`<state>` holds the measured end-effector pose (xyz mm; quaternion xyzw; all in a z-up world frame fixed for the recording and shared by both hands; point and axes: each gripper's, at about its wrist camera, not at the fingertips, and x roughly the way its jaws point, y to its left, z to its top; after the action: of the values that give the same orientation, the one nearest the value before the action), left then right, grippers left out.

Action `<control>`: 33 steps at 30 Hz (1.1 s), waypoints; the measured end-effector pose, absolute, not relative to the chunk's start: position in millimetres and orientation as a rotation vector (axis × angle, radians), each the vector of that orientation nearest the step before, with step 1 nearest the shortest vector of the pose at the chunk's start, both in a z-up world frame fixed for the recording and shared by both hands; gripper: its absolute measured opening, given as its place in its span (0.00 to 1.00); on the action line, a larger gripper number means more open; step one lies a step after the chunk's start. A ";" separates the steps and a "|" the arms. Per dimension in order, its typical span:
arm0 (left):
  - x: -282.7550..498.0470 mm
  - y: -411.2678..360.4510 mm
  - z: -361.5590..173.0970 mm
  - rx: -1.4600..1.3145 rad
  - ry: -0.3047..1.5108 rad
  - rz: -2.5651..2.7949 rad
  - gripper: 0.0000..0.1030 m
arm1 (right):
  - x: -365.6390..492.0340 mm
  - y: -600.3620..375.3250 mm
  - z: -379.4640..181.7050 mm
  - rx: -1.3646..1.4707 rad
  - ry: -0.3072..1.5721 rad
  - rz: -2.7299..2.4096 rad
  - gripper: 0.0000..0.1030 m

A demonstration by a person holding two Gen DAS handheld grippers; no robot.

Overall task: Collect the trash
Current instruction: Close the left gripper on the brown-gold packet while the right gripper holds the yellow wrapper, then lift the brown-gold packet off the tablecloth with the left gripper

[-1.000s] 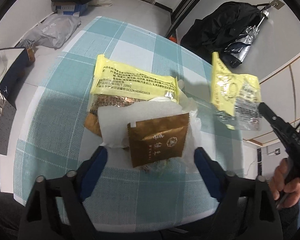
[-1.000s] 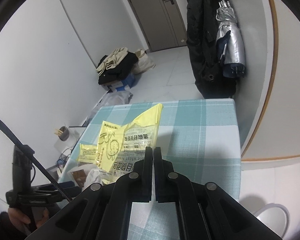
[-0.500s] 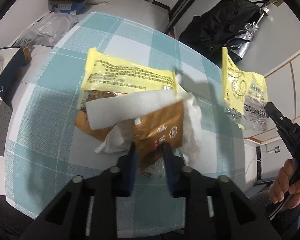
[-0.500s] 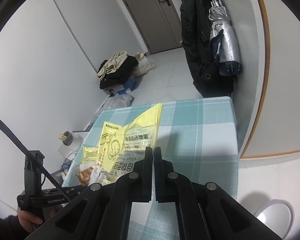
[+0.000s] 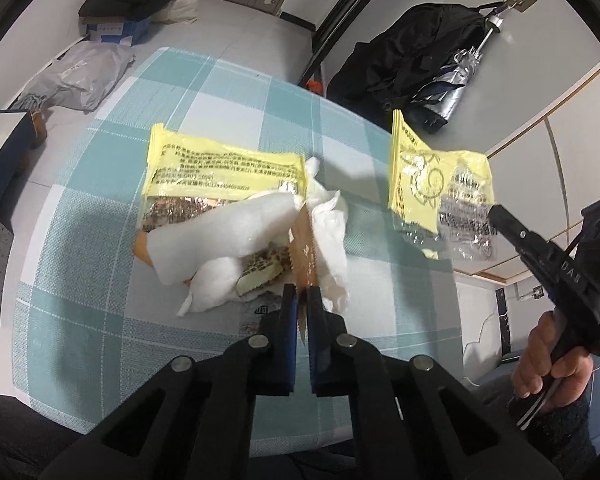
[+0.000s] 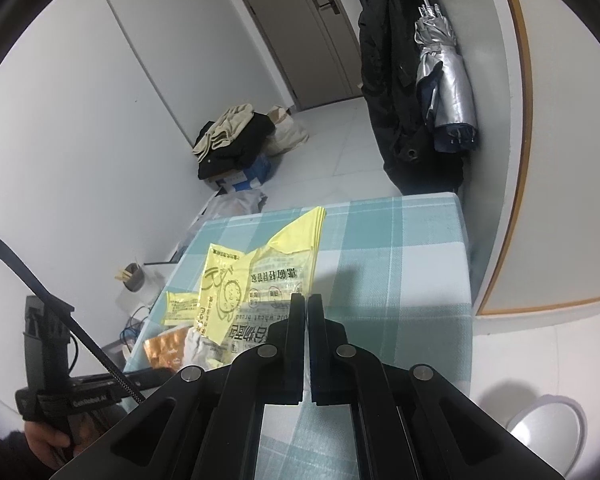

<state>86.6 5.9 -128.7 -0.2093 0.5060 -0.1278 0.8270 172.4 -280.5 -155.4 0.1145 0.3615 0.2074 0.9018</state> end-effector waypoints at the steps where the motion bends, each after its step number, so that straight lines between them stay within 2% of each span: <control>1: 86.9 6.0 -127.7 -0.444 1.073 -0.270 0.00 | 170.2 -281.1 -155.4 0.239 0.747 0.427 0.01; 18: 71.3 9.9 -105.9 -0.408 1.029 -0.310 0.00 | 130.9 -284.6 -148.5 0.244 0.733 0.387 0.01; 26: 78.5 18.9 -137.3 -0.495 1.158 -0.257 0.00 | 122.0 -284.5 -153.0 0.235 0.744 0.378 0.01; 29: 78.8 9.8 -142.8 -0.431 1.203 -0.228 0.02 | 119.9 -286.8 -154.4 0.236 0.745 0.378 0.01; 30: 78.8 3.2 -143.0 -0.388 1.211 -0.216 0.14 | 119.3 -287.5 -155.5 0.238 0.747 0.379 0.01; 31: 78.6 -2.2 -144.3 -0.363 1.223 -0.210 0.38 | 119.1 -288.2 -157.0 0.242 0.748 0.380 0.01; 33: 77.2 -5.1 -146.9 -0.366 1.226 -0.195 0.63 | 119.8 -289.5 -159.6 0.250 0.750 0.379 0.01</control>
<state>77.2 -5.1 -146.9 -0.1707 0.5709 -0.0908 0.7979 119.8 -289.5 -159.6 0.1212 0.3631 0.1835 0.9054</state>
